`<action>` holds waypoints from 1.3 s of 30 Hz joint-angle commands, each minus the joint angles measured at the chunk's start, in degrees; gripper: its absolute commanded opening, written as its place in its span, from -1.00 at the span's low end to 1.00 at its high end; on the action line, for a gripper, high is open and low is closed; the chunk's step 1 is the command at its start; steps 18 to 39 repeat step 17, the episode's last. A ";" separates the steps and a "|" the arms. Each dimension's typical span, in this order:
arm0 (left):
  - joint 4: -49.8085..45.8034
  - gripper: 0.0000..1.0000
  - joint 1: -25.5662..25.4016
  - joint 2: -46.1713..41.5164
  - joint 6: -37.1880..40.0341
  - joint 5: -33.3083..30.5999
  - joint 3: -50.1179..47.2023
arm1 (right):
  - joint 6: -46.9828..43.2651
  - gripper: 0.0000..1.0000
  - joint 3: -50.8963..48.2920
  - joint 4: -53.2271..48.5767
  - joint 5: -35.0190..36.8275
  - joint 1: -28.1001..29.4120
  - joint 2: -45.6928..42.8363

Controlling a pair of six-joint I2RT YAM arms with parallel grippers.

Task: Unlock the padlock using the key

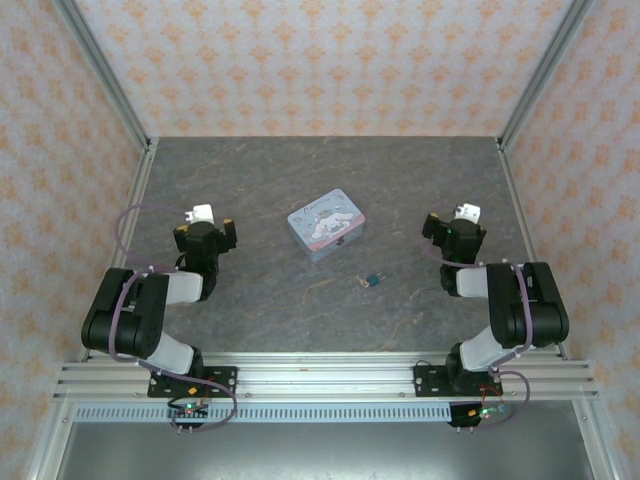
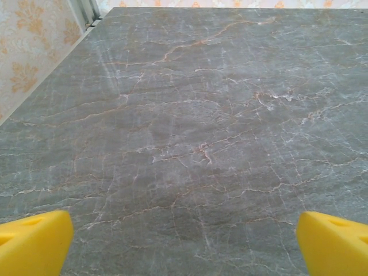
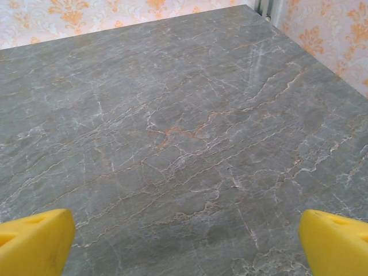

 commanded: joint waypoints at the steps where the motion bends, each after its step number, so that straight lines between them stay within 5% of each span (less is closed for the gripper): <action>1: 1.65 0.99 0.34 -0.10 1.20 1.30 0.97 | -0.28 0.98 -0.17 -0.11 -2.19 0.31 -0.88; 39: 1.79 0.99 0.39 -0.06 1.21 1.29 0.97 | -0.05 0.98 -0.12 -0.03 -3.05 -0.11 -0.85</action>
